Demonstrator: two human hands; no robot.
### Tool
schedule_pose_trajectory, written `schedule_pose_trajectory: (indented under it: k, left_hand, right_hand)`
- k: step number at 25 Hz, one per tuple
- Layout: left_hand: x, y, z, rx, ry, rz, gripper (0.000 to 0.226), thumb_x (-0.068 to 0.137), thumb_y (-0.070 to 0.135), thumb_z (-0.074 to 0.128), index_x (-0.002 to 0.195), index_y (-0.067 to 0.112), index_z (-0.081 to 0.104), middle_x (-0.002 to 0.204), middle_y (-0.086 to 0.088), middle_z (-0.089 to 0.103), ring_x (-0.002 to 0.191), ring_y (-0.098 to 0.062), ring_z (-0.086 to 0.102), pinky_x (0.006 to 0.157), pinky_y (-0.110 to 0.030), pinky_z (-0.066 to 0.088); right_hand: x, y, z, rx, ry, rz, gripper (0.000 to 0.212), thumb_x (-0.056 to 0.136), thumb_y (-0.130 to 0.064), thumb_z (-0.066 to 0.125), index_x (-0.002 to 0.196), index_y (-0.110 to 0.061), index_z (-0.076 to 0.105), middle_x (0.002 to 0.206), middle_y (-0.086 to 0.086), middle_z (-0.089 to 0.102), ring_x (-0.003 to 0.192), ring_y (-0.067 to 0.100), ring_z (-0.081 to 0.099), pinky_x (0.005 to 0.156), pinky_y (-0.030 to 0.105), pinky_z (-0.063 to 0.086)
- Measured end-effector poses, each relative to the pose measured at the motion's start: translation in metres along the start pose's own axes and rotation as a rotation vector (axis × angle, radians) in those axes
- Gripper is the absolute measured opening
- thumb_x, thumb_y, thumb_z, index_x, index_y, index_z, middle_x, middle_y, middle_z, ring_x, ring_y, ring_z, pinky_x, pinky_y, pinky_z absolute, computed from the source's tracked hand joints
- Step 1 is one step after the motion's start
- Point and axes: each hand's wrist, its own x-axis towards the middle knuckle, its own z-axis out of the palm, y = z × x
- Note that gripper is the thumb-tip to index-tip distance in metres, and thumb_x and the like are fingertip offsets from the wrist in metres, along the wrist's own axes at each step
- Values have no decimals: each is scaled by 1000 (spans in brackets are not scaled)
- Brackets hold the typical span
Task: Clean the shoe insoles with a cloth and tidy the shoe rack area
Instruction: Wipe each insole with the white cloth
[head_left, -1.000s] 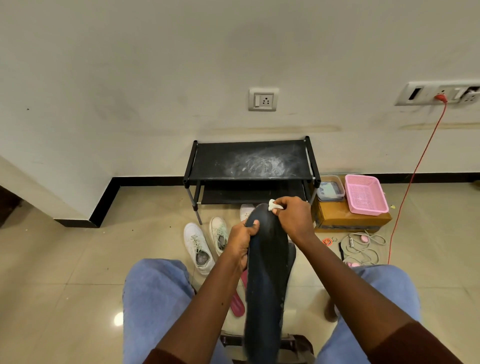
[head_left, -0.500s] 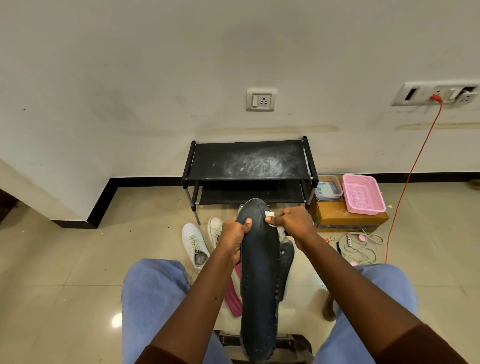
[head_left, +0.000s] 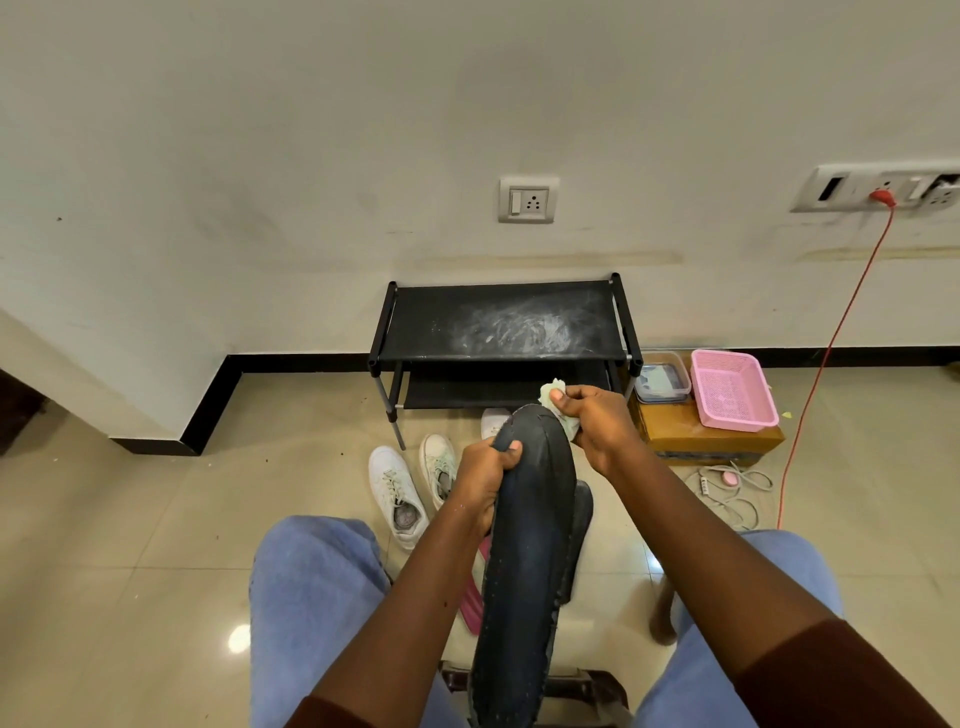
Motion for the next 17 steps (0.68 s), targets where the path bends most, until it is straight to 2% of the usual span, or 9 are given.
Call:
schedule_pose_trajectory:
  k: [2, 4, 7, 10, 13, 15, 17]
  left_hand:
    - [2, 5, -2, 0, 17, 16, 27, 96, 6, 47, 120, -4, 56, 92, -10, 64, 77, -19, 62, 65, -23, 53]
    - [3, 7, -2, 56, 37, 36, 27, 97, 6, 46, 120, -3, 55, 90, -7, 62, 71, -13, 59, 53, -15, 49]
    - [6, 2, 1, 130, 66, 80, 28, 97, 8, 47, 121, -2, 55, 94, -8, 62, 69, -8, 57, 52, -13, 45]
    - [8, -4, 2, 132, 98, 112, 28, 96, 8, 48, 120, -4, 55, 94, -7, 62, 70, -8, 57, 56, -14, 45]
    - [8, -2, 1, 77, 126, 114, 27, 96, 5, 48, 120, -4, 56, 95, -9, 60, 68, -9, 56, 51, -11, 47]
    - [9, -2, 2, 47, 135, 105, 25, 96, 5, 48, 118, -3, 57, 97, -11, 62, 69, -11, 57, 54, -13, 49]
    - [11, -4, 2, -1, 149, 97, 23, 95, 5, 48, 115, -3, 58, 101, -16, 65, 76, -19, 60, 66, -21, 50]
  right_hand:
    - [-7, 0, -8, -74, -30, -17, 11, 86, -4, 60, 94, 0, 66, 89, 12, 65, 73, 17, 60, 75, 36, 52]
    - [-11, 0, -10, -169, -66, -19, 17, 86, -1, 60, 101, 3, 66, 95, 15, 66, 78, 20, 61, 84, 42, 51]
    - [-8, -1, -13, -406, -102, 11, 18, 83, -1, 63, 101, 2, 68, 102, 18, 67, 85, 28, 62, 88, 48, 50]
    - [-5, 4, -16, -397, -141, 96, 12, 84, 1, 61, 94, 2, 68, 100, 19, 65, 75, 18, 57, 66, 34, 53]
    - [-10, 10, -18, -349, -149, 206, 13, 85, 6, 58, 94, 14, 62, 86, 16, 57, 61, 14, 53, 45, 23, 48]
    - [-13, 14, -20, -327, -158, 278, 13, 84, 7, 57, 96, 12, 61, 77, 11, 55, 59, 13, 52, 39, 19, 46]
    - [-14, 16, -23, -366, -182, 350, 17, 82, 6, 61, 99, 8, 60, 77, 11, 57, 63, 16, 55, 41, 22, 49]
